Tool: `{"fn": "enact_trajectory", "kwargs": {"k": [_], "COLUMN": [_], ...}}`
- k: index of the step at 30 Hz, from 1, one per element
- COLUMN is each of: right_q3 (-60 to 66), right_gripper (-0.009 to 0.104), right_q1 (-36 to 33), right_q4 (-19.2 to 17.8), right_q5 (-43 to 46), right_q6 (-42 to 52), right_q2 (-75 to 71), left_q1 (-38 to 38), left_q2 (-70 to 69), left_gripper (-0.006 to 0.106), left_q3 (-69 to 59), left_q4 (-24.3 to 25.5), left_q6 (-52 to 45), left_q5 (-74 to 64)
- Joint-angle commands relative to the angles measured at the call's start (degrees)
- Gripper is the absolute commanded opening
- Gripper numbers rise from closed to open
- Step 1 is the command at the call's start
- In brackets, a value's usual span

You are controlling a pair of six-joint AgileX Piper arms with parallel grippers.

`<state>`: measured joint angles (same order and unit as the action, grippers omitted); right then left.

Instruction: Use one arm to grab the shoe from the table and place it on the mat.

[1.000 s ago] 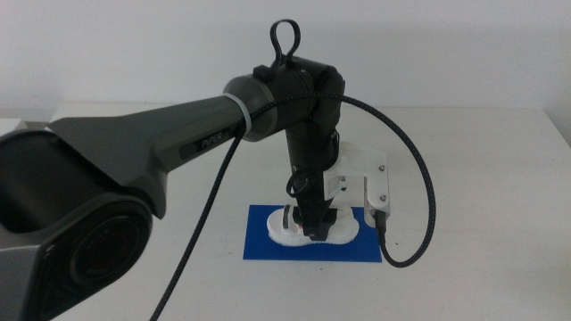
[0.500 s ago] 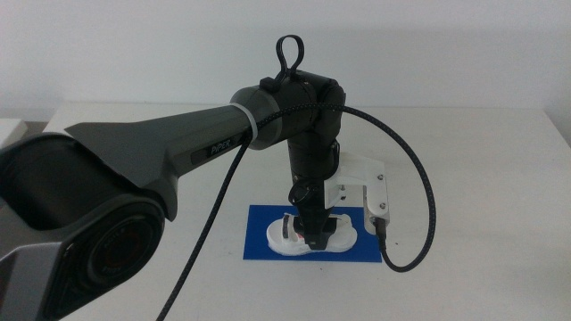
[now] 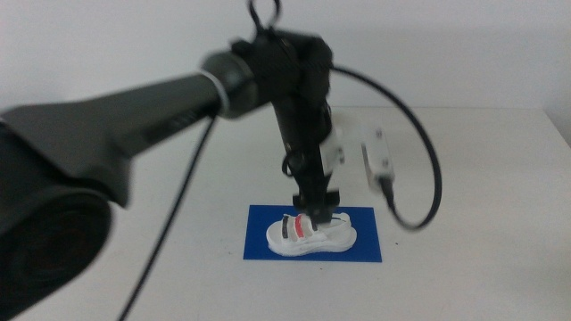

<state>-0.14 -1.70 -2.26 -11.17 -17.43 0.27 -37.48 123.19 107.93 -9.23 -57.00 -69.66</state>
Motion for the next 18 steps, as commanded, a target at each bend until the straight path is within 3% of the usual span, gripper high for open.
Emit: {"fn": "enact_trajectory", "kwargs": {"k": [1,8,12,18], "right_q3": [0.14,0.14,0.14,0.14], "right_gripper": [0.079,0.079,0.079,0.079], "right_q1": [-0.10,-0.10,-0.10,-0.10], "right_q4": [-0.43,-0.43,-0.43,-0.43], "right_q5": [0.53,0.53,0.53,0.53], "right_q6": [0.20,0.20,0.20,0.20], "right_q2": [-0.27,-0.27,-0.27,-0.27], "left_q1": [1.66,11.77,17.86,27.68], "left_q2": [-4.38,-16.72,-25.42,-42.07], "left_gripper": [0.094,0.094,0.094,0.094], "left_q3": [0.28,-5.52,-17.21,-39.55], "left_q4": [-2.30,-23.32,-23.22,-30.42], "left_q6": [5.26,11.20,14.57,15.12], "left_q5": [-0.30,-0.30,-0.30,13.30]}}
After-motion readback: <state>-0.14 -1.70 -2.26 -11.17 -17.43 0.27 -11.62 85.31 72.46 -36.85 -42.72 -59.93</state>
